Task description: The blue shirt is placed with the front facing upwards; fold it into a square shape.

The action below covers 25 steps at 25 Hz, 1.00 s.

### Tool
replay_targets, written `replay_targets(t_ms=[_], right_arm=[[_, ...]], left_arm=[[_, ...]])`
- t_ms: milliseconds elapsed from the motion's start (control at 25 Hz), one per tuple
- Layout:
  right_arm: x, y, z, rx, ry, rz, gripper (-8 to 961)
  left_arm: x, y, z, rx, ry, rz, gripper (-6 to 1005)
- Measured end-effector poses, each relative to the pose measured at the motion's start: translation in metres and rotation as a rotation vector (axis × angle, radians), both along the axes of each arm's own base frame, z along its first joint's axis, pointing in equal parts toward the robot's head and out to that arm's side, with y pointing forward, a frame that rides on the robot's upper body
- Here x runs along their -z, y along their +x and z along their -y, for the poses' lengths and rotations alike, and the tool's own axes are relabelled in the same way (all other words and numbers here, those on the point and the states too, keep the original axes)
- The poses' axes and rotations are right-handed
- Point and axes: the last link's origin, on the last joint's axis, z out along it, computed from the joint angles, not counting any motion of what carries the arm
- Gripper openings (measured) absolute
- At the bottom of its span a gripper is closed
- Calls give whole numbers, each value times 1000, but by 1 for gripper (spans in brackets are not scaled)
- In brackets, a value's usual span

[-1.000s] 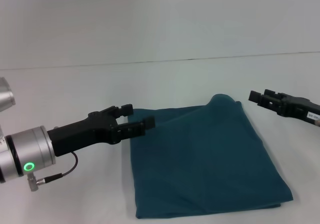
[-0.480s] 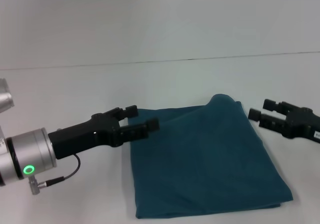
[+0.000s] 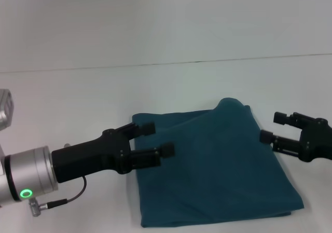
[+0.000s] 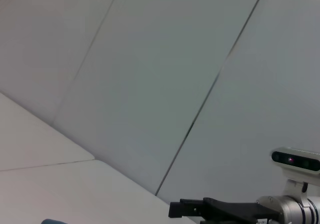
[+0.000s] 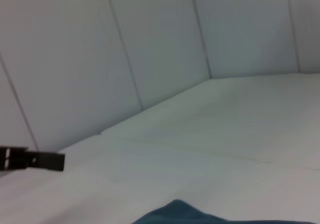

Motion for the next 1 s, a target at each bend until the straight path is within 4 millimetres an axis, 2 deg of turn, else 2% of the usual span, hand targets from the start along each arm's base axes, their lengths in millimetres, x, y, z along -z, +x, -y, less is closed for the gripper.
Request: replay_targets(t_ms=[760,1000], right_arm=[[-1,-7,5,-62,-28,19,782],[0,-11,4,-91,-100,50,780]], left_arm=[[3,5,-4,36,17,-17,963],[7,4,-9,36,17,-62,962]])
